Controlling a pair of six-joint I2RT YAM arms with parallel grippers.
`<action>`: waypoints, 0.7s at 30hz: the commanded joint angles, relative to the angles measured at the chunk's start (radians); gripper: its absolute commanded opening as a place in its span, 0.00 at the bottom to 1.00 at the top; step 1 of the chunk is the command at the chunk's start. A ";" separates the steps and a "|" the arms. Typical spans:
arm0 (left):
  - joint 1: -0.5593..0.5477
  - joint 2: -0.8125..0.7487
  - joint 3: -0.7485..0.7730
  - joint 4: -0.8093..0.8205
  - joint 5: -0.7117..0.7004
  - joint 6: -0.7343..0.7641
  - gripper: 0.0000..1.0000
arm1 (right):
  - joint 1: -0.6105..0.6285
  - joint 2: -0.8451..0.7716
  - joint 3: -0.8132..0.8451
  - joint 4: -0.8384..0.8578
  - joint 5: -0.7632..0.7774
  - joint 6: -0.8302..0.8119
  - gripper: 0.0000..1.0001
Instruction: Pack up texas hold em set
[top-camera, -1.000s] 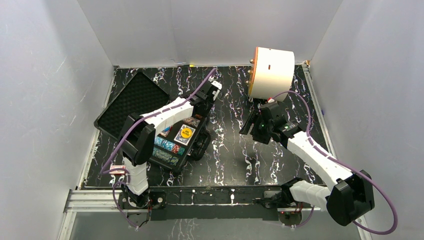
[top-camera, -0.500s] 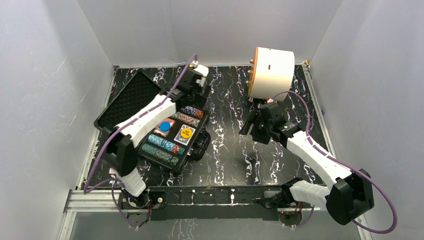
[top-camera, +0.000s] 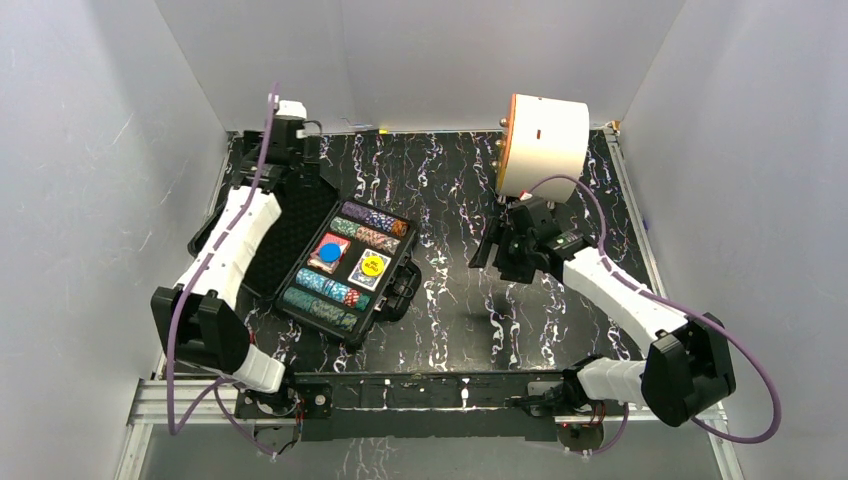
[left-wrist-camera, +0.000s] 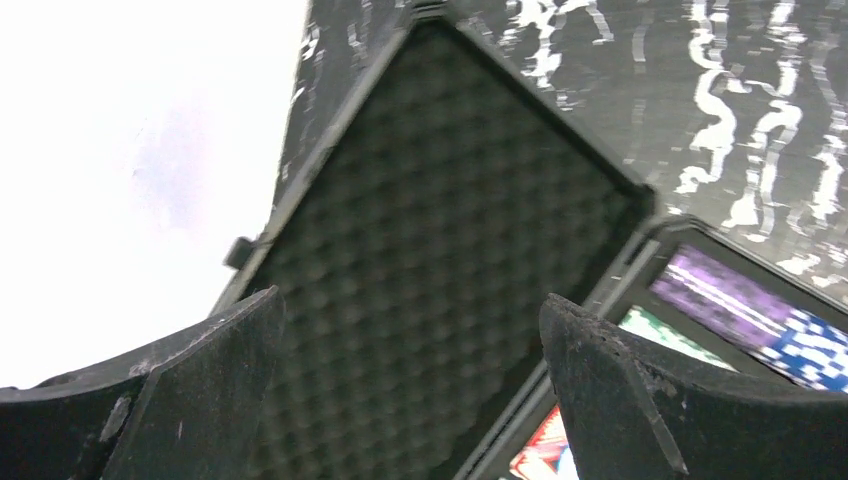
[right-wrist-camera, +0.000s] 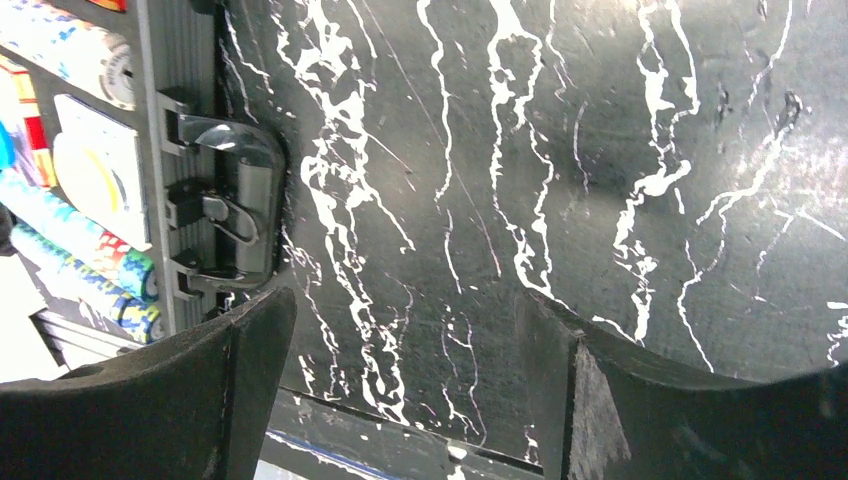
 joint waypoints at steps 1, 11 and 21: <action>0.123 0.000 0.036 -0.023 0.022 0.012 0.98 | -0.002 0.021 0.100 0.012 -0.015 -0.017 0.88; 0.235 0.229 0.177 -0.048 -0.083 0.018 0.98 | -0.002 0.097 0.283 -0.081 0.013 0.030 0.86; 0.253 0.345 0.228 -0.031 -0.041 0.093 0.98 | 0.010 0.128 0.321 -0.109 -0.002 0.093 0.83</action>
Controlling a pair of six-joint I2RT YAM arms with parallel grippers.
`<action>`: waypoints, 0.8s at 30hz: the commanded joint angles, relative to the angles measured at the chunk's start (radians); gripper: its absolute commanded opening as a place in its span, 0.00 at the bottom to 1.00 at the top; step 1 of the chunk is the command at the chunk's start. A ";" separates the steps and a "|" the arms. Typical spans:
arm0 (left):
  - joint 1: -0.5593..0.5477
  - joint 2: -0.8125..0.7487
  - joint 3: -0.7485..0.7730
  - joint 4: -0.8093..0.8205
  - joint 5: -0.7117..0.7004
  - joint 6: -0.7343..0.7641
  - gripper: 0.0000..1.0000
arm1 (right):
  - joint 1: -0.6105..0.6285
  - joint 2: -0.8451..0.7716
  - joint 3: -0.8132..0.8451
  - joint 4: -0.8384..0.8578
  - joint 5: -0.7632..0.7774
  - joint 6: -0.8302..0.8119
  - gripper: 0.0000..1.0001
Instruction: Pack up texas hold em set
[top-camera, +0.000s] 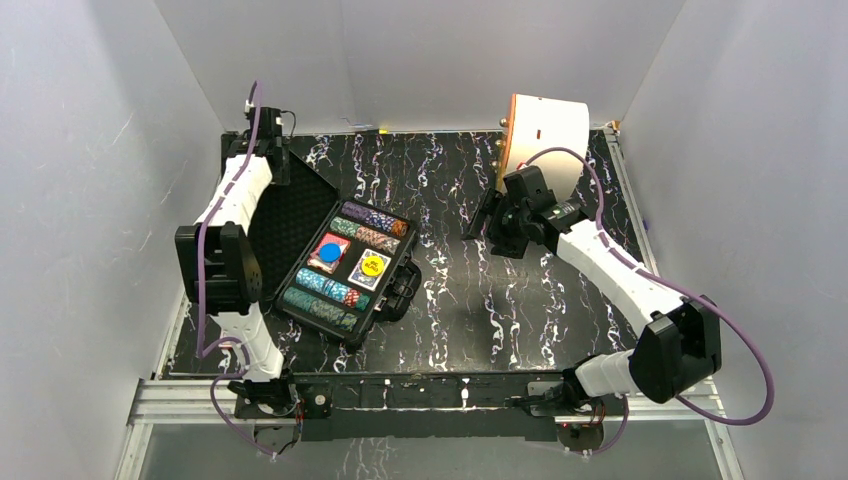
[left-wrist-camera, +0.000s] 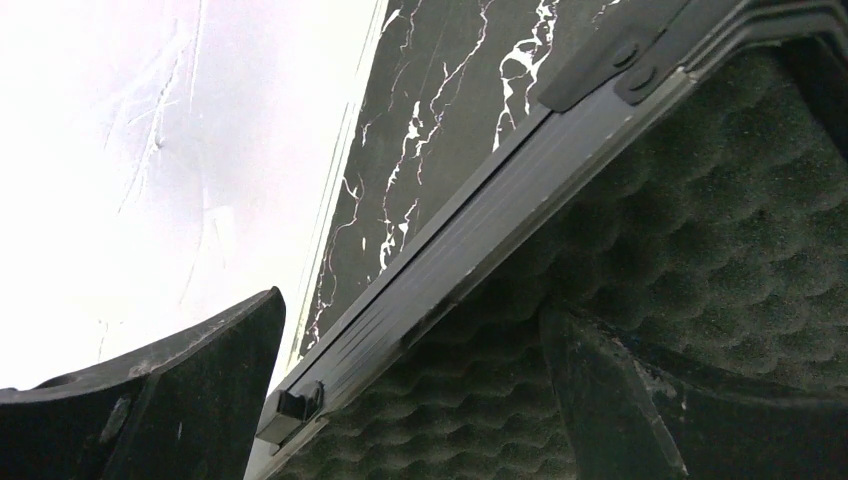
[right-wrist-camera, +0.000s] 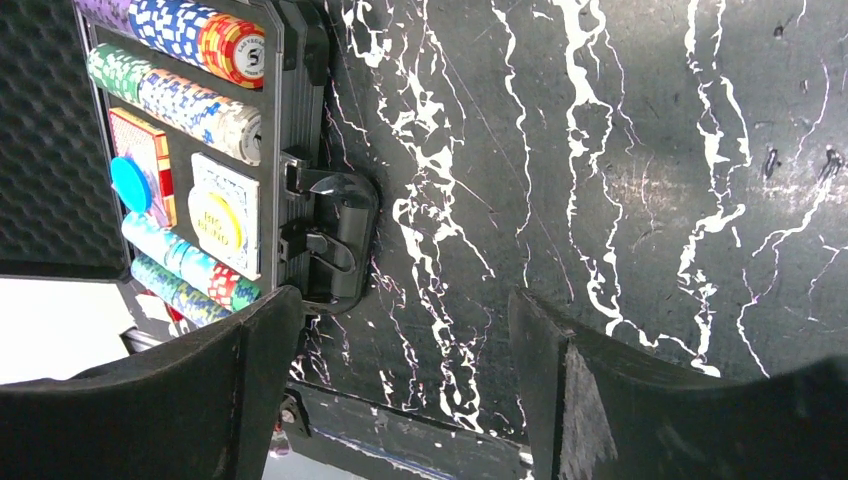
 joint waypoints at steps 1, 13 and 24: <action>-0.002 -0.016 0.041 0.011 0.025 0.065 0.98 | 0.011 0.001 0.047 -0.013 -0.001 0.055 0.83; 0.000 -0.039 0.076 -0.108 0.330 0.100 0.87 | 0.026 -0.033 0.039 -0.014 0.058 0.085 0.80; -0.002 -0.069 0.123 -0.309 0.569 0.003 0.52 | 0.026 -0.047 0.031 0.006 0.116 0.048 0.80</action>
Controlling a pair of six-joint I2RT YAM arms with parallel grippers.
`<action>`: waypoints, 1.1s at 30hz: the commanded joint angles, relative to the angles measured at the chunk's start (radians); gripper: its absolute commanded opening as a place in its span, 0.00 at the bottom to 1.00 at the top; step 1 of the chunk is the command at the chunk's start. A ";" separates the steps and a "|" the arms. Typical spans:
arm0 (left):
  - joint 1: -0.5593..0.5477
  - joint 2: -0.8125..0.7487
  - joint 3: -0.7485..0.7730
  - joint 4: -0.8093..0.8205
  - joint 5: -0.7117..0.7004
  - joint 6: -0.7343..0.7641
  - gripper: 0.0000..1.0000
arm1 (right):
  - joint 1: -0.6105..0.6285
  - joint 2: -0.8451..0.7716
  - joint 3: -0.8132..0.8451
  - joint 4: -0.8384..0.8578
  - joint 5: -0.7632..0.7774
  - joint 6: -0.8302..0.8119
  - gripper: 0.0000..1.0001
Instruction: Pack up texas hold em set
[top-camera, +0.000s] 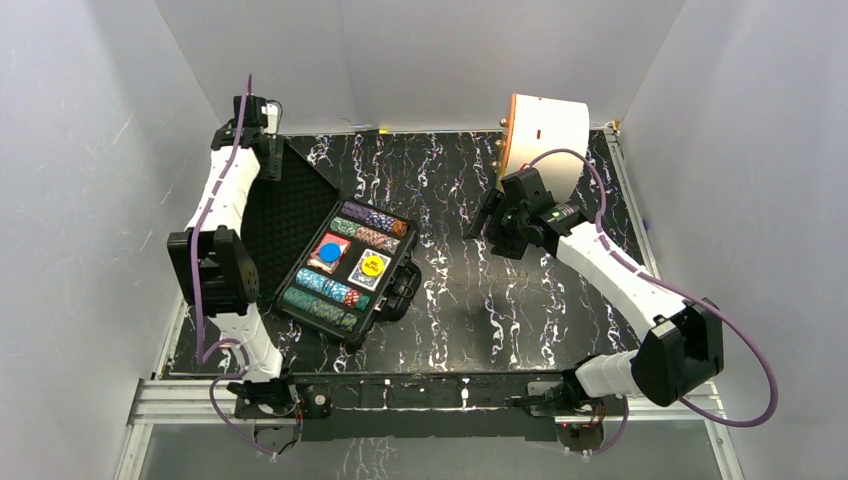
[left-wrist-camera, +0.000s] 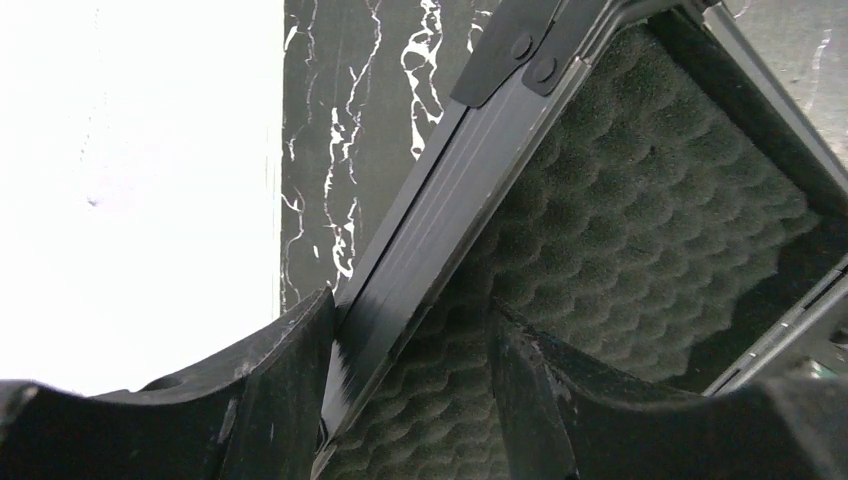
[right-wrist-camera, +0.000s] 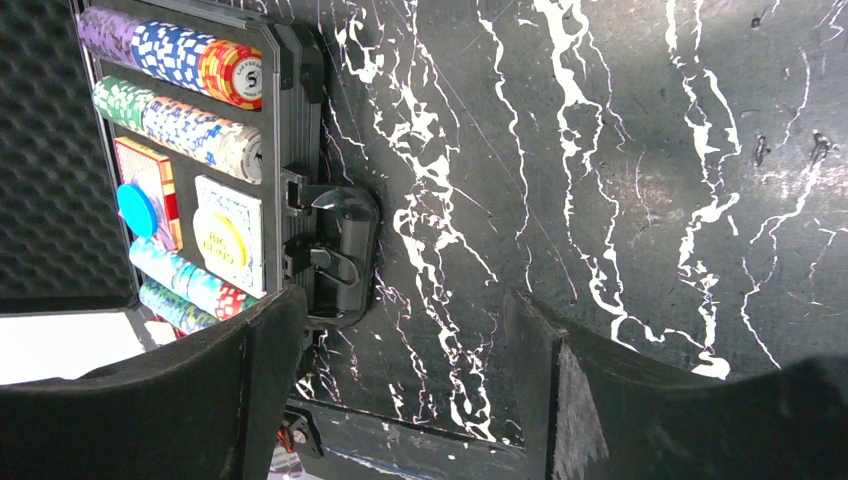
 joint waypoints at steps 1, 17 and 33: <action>-0.034 -0.098 -0.016 -0.144 0.321 -0.102 0.52 | 0.002 -0.038 0.028 0.028 0.062 -0.028 0.80; -0.146 -0.335 -0.199 -0.179 0.761 -0.270 0.55 | 0.002 -0.083 -0.023 0.090 0.163 -0.154 0.80; -0.155 -0.476 -0.497 0.104 1.189 -0.446 0.74 | -0.051 -0.093 -0.122 0.347 -0.174 -0.260 0.77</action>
